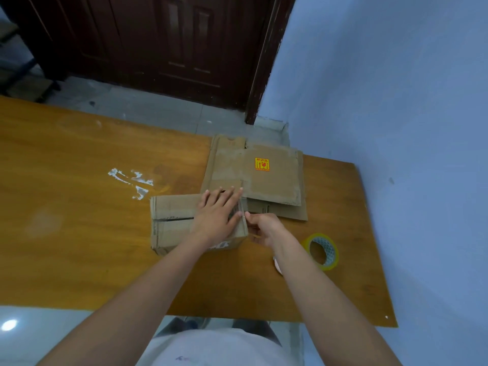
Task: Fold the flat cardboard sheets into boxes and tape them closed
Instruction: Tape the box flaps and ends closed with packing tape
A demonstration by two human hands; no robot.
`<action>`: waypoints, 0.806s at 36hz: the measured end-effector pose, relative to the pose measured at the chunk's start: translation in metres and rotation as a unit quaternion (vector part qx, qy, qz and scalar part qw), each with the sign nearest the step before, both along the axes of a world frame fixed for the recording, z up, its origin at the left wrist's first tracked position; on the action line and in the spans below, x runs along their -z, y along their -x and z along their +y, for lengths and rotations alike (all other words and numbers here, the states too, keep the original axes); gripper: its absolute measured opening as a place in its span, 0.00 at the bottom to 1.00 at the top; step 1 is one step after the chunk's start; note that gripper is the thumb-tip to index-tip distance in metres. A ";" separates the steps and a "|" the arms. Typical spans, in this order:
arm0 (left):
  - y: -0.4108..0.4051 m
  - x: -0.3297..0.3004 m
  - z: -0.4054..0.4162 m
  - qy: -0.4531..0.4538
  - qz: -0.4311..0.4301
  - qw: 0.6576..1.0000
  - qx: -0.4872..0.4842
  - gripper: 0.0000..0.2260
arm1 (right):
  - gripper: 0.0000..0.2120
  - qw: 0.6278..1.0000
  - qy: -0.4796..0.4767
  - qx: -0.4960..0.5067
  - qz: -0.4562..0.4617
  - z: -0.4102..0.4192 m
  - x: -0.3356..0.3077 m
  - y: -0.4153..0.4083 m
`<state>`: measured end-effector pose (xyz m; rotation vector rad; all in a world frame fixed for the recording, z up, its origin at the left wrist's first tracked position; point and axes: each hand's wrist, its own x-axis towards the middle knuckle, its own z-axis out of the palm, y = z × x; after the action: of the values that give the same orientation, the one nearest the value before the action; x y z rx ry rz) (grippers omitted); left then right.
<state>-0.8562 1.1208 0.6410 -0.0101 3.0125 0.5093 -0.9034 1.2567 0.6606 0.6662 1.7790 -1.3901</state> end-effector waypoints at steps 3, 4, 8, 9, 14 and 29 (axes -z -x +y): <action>0.001 0.002 0.001 0.005 0.003 1.000 -0.003 0.26 | 0.06 1.000 0.004 0.007 -0.025 -0.003 -0.002 0.000; 0.001 0.003 0.001 0.006 0.003 1.000 -0.004 0.26 | 0.06 0.999 0.006 0.013 -0.036 -0.003 -0.002 0.000; 0.000 0.004 0.001 -0.001 0.010 1.000 -0.010 0.27 | 0.08 0.997 0.030 0.008 -0.075 -0.001 -0.001 0.002; 0.000 0.004 0.001 -0.003 0.012 1.000 -0.009 0.27 | 0.08 0.995 0.043 0.004 -0.087 0.001 0.000 0.001; 0.001 0.005 0.001 -0.013 0.020 1.000 -0.012 0.28 | 0.09 0.994 0.070 0.016 -0.079 0.000 0.011 -0.002; 0.000 0.005 0.002 -0.023 0.031 0.999 -0.029 0.31 | 0.09 0.974 -0.019 -0.132 0.184 -0.003 0.022 0.023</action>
<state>-0.8562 1.1224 0.6361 -0.0792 3.0685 0.5954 -0.9267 1.2541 0.6389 0.1829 2.0979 -1.3583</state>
